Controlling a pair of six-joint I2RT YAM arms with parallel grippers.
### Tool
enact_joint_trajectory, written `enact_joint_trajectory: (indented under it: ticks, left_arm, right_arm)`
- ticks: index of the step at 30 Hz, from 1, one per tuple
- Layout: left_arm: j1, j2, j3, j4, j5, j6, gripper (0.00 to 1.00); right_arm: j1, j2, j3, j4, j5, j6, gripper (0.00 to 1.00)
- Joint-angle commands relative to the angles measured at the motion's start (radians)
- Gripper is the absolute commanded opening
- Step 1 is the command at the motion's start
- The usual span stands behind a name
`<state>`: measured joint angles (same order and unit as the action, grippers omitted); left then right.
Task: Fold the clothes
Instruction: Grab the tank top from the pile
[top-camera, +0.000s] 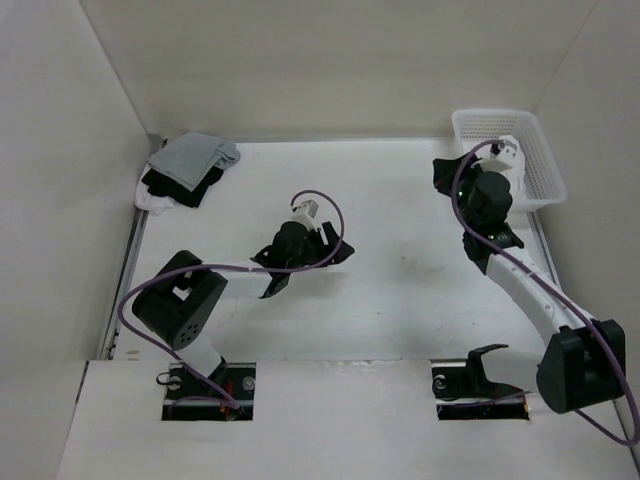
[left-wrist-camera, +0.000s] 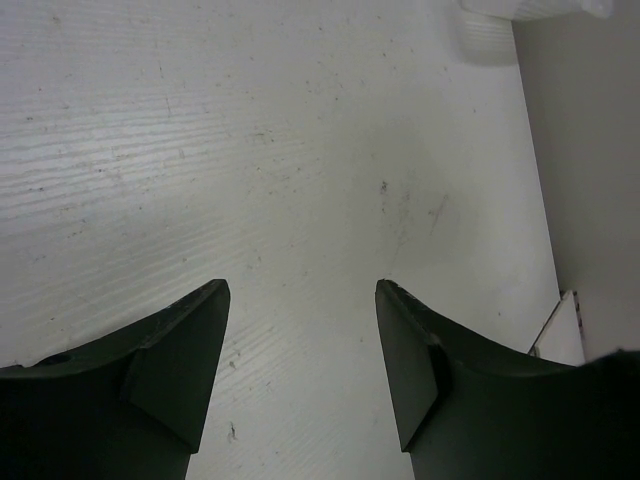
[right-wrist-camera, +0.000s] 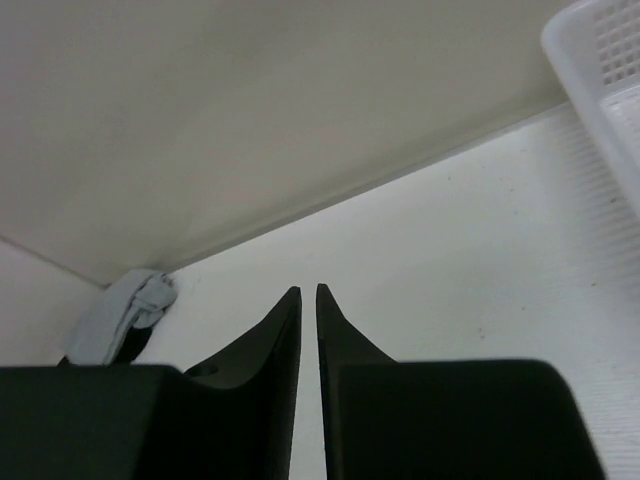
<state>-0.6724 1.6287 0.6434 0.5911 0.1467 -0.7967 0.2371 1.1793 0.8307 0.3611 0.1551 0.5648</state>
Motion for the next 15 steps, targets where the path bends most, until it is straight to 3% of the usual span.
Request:
enact_joint_trajectory:
  ticks: [1,5,10,12,15]
  left_arm:
    - [0.003,-0.006,-0.010,0.093,0.016,-0.009,0.59]
    - [0.012,-0.010,-0.019,0.104,0.017,-0.009,0.59]
    - [0.021,-0.003,-0.022,0.110,0.017,-0.009,0.59]
    - [0.021,0.002,-0.019,0.110,0.019,-0.009,0.59]
    - [0.023,0.005,-0.018,0.110,0.019,-0.009,0.59]
  right_arm:
    - [-0.100,0.089,0.108,0.001,0.000,-0.028,0.16]
    - [-0.201,0.213,0.186,-0.017,0.032,-0.055,0.21]
    - [-0.322,0.454,0.329,-0.054,0.103,-0.083,0.42]
    - [-0.382,0.627,0.460,-0.124,0.116,-0.083,0.53]
    - [-0.414,0.758,0.586,-0.210,0.116,-0.094,0.58]
